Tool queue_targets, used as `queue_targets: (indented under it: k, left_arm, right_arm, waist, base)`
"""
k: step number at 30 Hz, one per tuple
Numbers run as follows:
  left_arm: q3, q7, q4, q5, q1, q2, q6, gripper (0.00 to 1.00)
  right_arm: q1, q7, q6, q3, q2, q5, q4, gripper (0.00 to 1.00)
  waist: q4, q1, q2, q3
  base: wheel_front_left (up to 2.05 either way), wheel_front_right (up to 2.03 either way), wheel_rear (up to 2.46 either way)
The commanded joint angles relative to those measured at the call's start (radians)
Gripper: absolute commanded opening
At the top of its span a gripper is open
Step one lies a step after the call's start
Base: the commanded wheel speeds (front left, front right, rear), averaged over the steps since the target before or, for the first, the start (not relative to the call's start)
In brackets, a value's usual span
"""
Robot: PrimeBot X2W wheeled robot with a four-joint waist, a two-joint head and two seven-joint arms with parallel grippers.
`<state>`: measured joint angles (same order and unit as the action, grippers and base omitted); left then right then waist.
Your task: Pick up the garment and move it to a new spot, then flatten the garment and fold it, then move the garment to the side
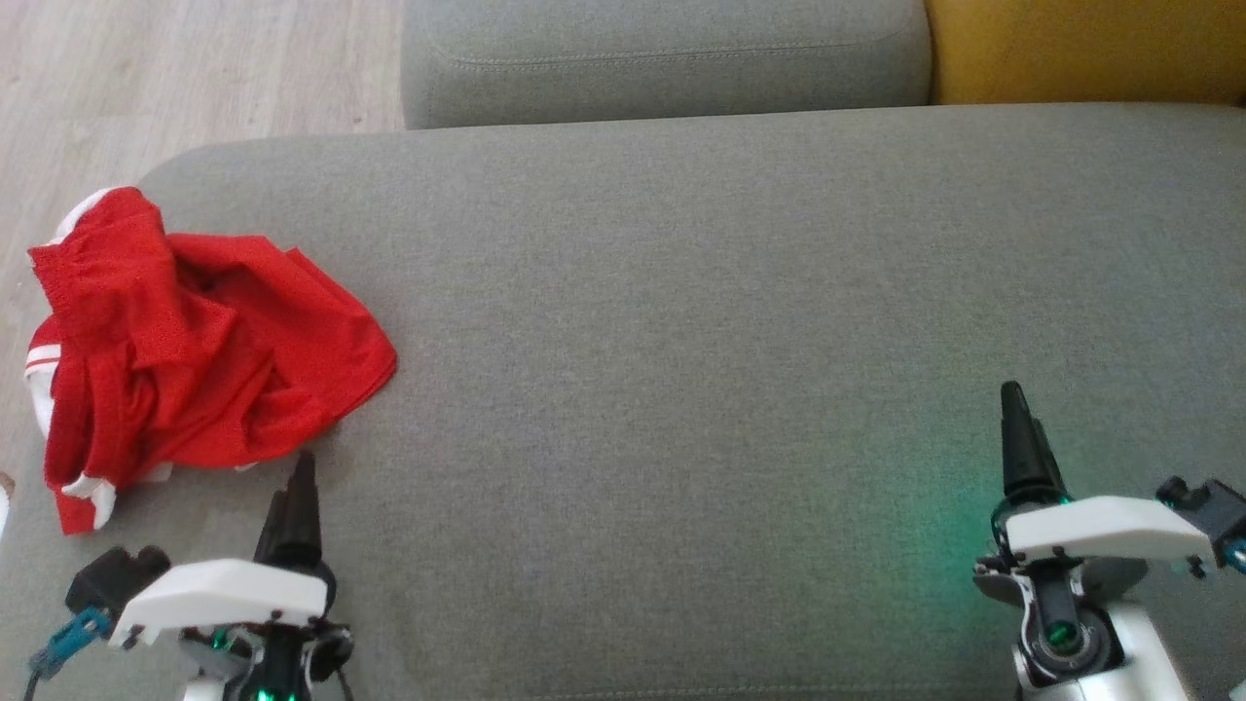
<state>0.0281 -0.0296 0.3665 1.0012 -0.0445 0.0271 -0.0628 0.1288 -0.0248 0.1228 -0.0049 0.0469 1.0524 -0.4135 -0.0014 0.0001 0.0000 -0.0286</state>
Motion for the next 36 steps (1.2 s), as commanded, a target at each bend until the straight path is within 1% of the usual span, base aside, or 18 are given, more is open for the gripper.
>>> queue_targets:
  k: [1,11,20,23,36]
  left_arm:
    - [0.002,-0.012,-0.027,-0.041,-0.058,0.014,0.005,1.00]
    - [-0.022,-0.041,-0.010,-0.173,-0.070,0.024,0.032,1.00]
    - [-0.042,-0.068,-0.011,-0.291,-0.078,0.034,0.071,1.00]
    - [-0.047,-0.074,-0.011,-0.318,-0.080,0.036,0.080,1.00]
    - [-0.089,-0.112,-0.045,-0.489,-0.088,0.062,0.152,1.00]
  right_arm:
    - [0.067,-0.015,0.003,0.017,0.016,-0.039,0.025,1.00]
    - [0.088,-0.045,0.004,0.037,0.012,-0.175,-0.028,1.00]
    - [0.113,-0.071,0.004,0.050,0.009,-0.299,-0.057,1.00]
    - [0.117,-0.077,0.004,0.050,0.009,-0.330,-0.060,1.00]
    - [0.129,-0.115,0.005,0.022,0.003,-0.539,-0.026,1.00]
  waist:
    - [0.001,-0.0001,0.0000,0.000]
    - [0.000,-0.0001,0.0000,-0.002]
    - [-0.002,-0.0001,0.0000,-0.004]
    - [-0.002,-0.0001,0.0000,-0.005]
    - [-0.008,-0.0001,0.0000,-0.003]
  base:
    - [0.00,0.00,0.00]
    - [0.00,0.00,0.00]
    - [0.00,0.00,0.00]
    - [0.00,0.00,0.00]
    - [0.00,0.00,0.00]
